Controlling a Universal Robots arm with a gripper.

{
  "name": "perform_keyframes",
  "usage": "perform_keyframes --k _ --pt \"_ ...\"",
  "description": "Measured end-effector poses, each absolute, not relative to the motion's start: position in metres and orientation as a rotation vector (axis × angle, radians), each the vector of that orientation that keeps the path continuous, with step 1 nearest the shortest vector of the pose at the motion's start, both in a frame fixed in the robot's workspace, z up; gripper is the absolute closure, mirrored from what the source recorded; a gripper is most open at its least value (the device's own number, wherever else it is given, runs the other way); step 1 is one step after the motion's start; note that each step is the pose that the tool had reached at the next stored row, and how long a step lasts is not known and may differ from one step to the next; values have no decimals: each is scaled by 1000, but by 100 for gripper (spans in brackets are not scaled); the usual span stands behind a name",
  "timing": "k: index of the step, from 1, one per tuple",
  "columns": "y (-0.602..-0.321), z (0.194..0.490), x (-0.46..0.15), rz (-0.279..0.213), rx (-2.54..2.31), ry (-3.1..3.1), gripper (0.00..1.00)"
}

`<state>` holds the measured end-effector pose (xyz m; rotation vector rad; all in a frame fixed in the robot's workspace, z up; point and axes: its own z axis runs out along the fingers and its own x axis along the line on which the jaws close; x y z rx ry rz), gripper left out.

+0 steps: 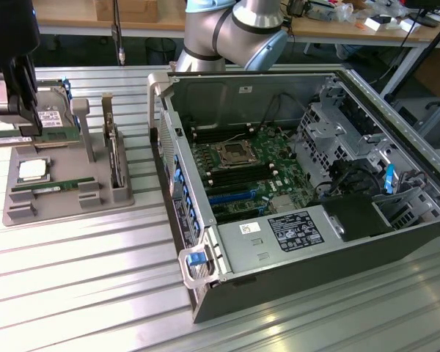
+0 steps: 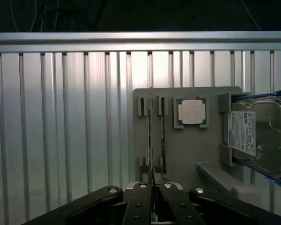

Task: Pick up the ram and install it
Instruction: 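Pick up the ram and move it above insertion slot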

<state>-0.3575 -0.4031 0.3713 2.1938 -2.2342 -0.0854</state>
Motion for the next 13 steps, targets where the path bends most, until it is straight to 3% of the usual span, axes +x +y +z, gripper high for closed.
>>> perform_keyframes --k 13 --pt "-403 384 -358 -85 2194 -2234 88"
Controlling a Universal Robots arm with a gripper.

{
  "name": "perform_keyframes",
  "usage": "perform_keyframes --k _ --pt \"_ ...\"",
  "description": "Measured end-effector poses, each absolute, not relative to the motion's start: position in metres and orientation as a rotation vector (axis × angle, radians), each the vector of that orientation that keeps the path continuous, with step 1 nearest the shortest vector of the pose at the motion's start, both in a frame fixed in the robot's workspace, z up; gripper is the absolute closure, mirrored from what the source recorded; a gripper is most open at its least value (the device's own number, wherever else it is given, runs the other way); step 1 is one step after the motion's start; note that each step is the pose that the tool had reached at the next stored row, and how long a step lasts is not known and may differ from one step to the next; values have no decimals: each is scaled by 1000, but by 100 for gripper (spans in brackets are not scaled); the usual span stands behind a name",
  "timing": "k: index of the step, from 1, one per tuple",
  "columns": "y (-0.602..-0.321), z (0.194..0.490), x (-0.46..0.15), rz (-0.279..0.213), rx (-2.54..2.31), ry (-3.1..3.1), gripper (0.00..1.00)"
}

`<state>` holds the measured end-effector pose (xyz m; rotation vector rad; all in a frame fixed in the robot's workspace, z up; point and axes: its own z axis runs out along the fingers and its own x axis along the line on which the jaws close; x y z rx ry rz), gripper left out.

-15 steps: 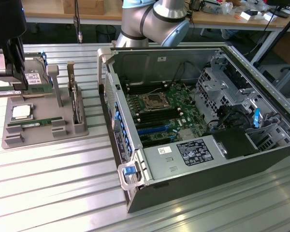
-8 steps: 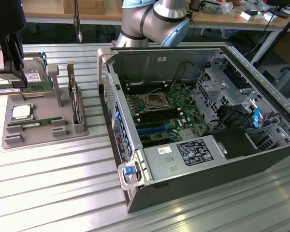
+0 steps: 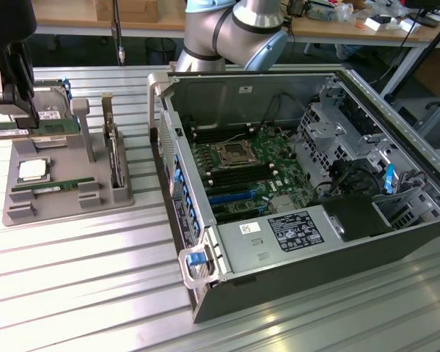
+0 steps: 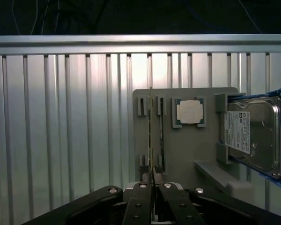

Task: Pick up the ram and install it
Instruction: 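Pick up the ram and move it above insertion slot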

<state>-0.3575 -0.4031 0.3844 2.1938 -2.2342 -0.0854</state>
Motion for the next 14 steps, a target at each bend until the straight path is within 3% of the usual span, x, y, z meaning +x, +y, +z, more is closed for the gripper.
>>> perform_keyframes --k 14 --pt "-403 396 -358 -85 2194 -2234 88"
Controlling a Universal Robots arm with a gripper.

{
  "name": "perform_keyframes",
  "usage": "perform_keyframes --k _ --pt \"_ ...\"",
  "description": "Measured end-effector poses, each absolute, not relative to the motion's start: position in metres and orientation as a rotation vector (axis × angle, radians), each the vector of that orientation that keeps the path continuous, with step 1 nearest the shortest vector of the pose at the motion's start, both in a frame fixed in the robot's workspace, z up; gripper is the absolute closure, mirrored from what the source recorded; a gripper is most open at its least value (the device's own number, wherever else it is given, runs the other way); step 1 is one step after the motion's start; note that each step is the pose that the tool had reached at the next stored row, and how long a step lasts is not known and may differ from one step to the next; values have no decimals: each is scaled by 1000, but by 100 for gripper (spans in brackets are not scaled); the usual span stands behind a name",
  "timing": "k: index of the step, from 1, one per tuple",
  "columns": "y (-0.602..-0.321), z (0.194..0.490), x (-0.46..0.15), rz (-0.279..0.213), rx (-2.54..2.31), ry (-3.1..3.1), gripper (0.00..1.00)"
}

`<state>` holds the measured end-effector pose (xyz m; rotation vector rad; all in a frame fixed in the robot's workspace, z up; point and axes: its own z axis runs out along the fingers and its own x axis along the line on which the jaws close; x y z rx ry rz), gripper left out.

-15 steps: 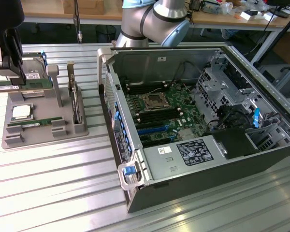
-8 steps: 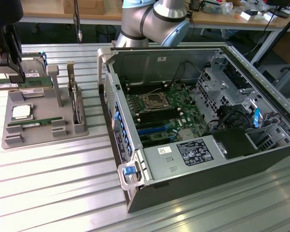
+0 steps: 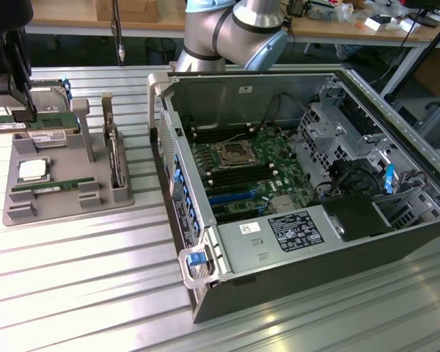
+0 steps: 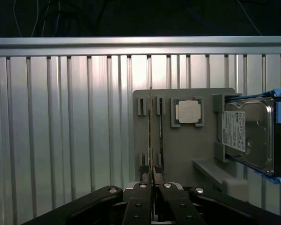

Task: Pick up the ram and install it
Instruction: 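Pick up the ram and move it above insertion slot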

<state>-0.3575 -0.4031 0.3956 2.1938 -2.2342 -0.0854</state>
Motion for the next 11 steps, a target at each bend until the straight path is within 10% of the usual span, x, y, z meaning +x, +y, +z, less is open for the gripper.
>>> perform_keyframes --k 11 --pt "-403 401 -354 -86 2194 -2234 88"
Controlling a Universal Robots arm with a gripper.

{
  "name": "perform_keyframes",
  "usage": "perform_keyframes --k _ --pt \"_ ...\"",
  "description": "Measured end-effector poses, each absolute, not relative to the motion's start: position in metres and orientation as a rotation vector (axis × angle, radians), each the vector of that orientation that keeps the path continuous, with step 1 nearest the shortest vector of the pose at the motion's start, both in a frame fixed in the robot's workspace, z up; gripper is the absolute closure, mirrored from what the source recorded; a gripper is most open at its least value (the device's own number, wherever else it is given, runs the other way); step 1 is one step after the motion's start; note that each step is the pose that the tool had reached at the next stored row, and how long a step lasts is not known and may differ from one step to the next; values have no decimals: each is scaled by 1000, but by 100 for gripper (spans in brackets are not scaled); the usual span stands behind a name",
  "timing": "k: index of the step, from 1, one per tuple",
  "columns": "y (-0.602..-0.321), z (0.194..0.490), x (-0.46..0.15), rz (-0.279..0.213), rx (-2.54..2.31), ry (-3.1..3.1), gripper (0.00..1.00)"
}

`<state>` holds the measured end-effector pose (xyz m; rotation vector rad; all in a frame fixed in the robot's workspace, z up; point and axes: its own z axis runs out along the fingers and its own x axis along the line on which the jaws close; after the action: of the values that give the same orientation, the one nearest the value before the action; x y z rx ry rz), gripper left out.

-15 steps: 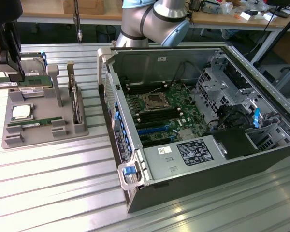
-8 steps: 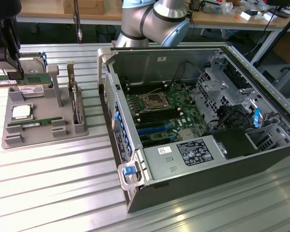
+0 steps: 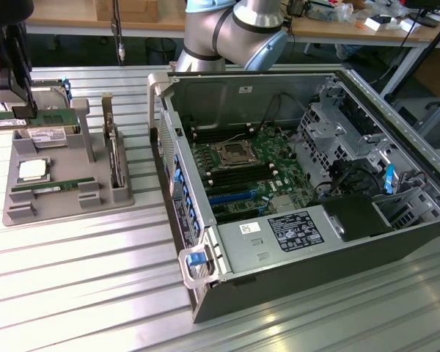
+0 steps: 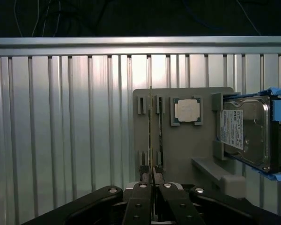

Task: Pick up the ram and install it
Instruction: 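Pick up the ram and move it above insertion slot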

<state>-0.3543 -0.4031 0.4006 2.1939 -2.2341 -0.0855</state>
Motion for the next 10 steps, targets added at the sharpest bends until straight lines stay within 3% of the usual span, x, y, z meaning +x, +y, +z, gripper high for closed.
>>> perform_keyframes --k 10 --pt "-403 401 -328 -85 2194 -2234 88"
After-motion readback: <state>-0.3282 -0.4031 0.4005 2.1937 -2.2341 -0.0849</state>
